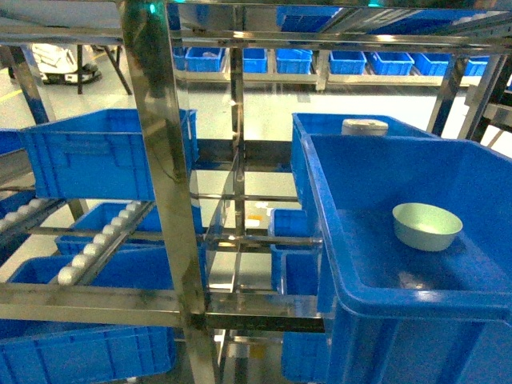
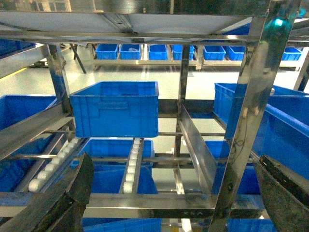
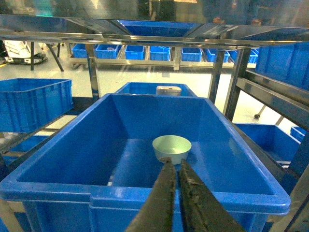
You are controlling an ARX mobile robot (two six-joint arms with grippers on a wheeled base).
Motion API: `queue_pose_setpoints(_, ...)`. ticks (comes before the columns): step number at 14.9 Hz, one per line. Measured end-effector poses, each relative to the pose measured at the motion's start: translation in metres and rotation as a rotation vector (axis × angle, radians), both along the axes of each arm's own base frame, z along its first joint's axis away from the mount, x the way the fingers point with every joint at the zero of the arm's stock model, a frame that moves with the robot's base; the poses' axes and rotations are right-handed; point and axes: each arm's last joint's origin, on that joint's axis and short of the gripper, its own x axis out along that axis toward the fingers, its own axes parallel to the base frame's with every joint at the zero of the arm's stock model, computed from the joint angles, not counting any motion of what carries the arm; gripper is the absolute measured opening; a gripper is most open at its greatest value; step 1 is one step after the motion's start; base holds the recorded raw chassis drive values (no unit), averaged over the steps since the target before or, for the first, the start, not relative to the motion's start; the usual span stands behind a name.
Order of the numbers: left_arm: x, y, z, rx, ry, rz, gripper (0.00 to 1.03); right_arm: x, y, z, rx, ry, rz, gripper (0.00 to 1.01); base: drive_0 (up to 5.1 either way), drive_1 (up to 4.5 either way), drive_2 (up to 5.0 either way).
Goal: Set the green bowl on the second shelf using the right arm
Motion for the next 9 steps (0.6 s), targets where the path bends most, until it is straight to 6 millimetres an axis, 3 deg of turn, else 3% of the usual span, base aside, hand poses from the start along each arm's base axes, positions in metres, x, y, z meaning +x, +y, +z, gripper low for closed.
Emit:
queue_pose_setpoints(6, 0.0000, 0.0000, 0.0000, 0.000, 0.000, 0.000, 0.98, 0.0000, 0.0000, 0.0000, 0.000, 0.000, 0.000, 0.77, 0.0, 0.00, 0.0)
queue_pose_setpoints(8, 0.0000, 0.0000, 0.0000, 0.000, 0.000, 0.000, 0.98, 0.0000, 0.0000, 0.0000, 0.000, 0.000, 0.000, 0.97, 0.0, 0.00, 0.0)
queue_pose_setpoints(9, 0.0000, 0.0000, 0.0000, 0.000, 0.000, 0.000, 0.98, 0.0000, 0.0000, 0.0000, 0.000, 0.000, 0.000, 1.00, 0.0, 0.00, 0.0)
